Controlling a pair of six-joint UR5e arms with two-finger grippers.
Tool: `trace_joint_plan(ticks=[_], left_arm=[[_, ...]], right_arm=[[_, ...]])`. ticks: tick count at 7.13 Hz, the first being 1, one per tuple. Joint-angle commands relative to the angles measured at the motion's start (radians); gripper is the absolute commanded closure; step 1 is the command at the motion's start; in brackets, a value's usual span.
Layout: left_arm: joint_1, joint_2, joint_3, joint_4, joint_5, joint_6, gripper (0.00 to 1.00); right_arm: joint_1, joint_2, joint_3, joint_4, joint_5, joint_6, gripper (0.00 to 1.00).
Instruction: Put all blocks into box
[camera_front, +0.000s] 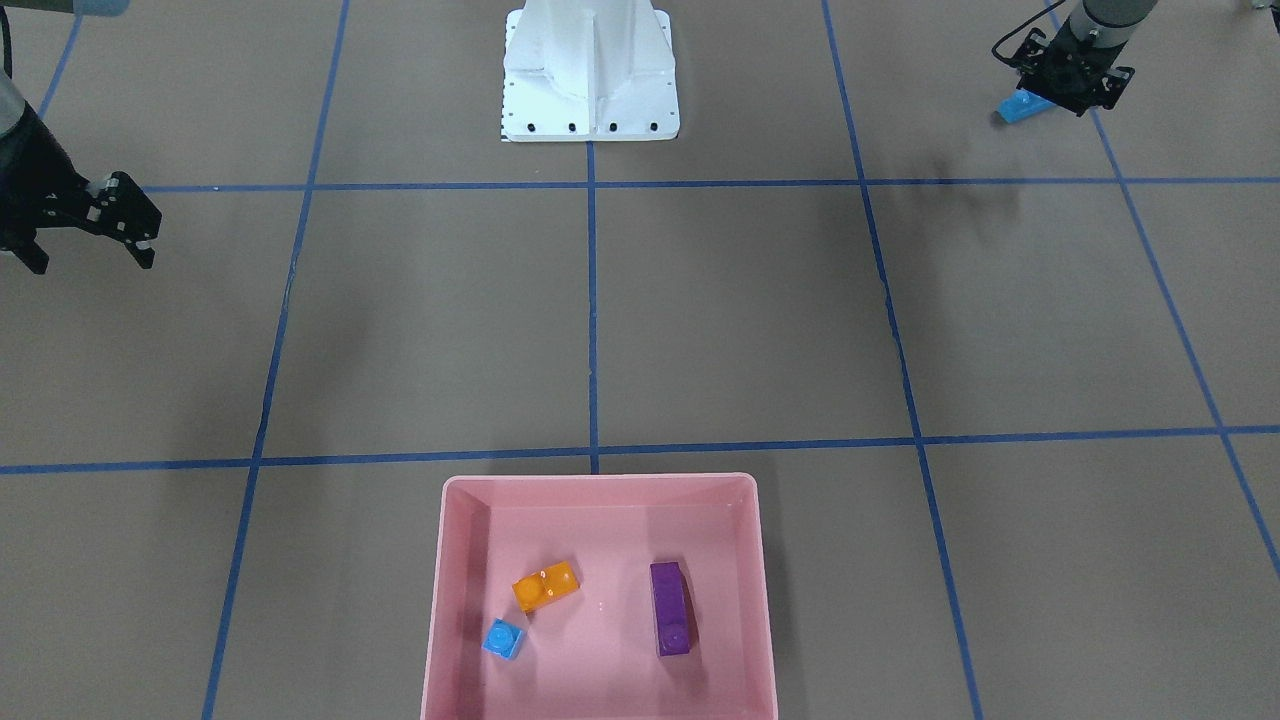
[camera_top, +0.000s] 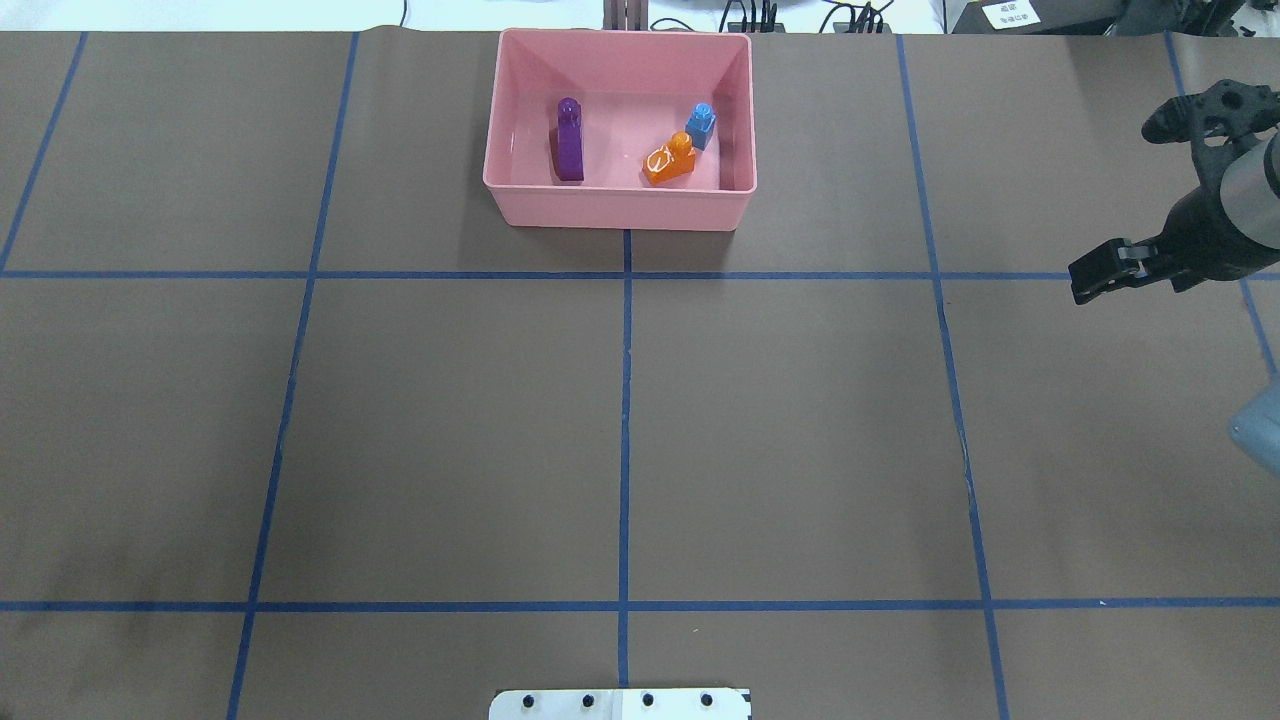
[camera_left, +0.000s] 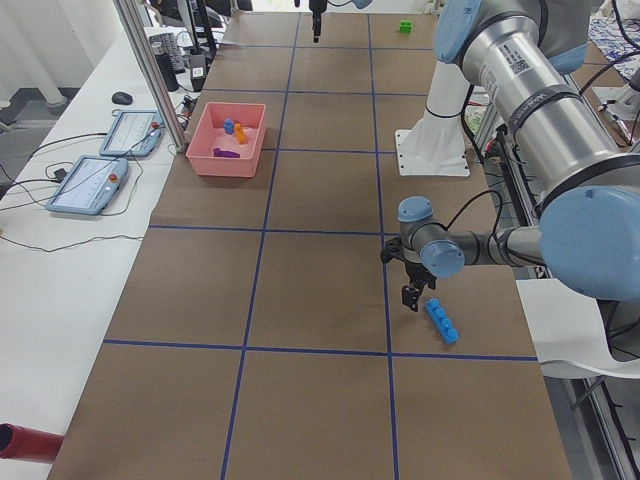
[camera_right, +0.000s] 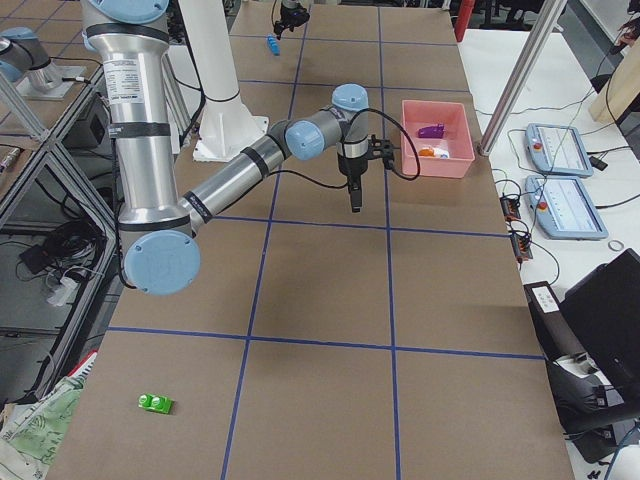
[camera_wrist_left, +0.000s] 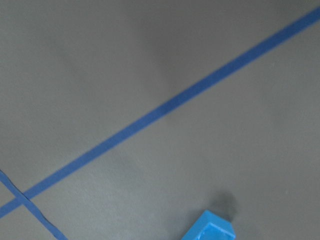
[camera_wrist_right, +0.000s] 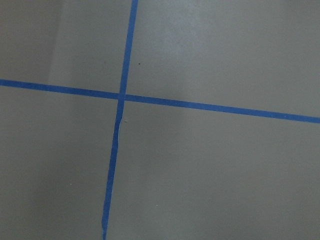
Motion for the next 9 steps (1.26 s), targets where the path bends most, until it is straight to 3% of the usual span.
trace_joint_plan(ticks=[1, 3, 5, 6, 8, 9], left_arm=[[0.25, 0.004, 0.009, 0.005, 0.126, -0.165, 0.0], [0.295, -0.008, 0.038, 0.005, 0.139, -0.185, 0.02], [0.297, -0.016, 0.052, 0.003, 0.139, -0.185, 0.19], [0.297, -0.016, 0.055, 0.005, 0.139, -0.185, 0.39], [0.297, -0.018, 0.058, 0.003, 0.139, -0.185, 0.67], [0.291, -0.016, 0.053, 0.002, 0.141, -0.184, 1.0]], right_arm=[[-0.001, -0.004, 0.004, 0.0, 0.003, 0.0, 0.01], [-0.002, -0.003, 0.002, 0.0, 0.005, 0.0, 0.01], [-0.002, -0.001, 0.005, 0.0, 0.025, 0.002, 0.01], [-0.002, -0.001, 0.005, 0.0, 0.028, 0.003, 0.01], [-0.004, 0.006, -0.001, 0.0, 0.028, 0.002, 0.01], [-0.004, 0.008, 0.001, 0.0, 0.028, 0.003, 0.01]])
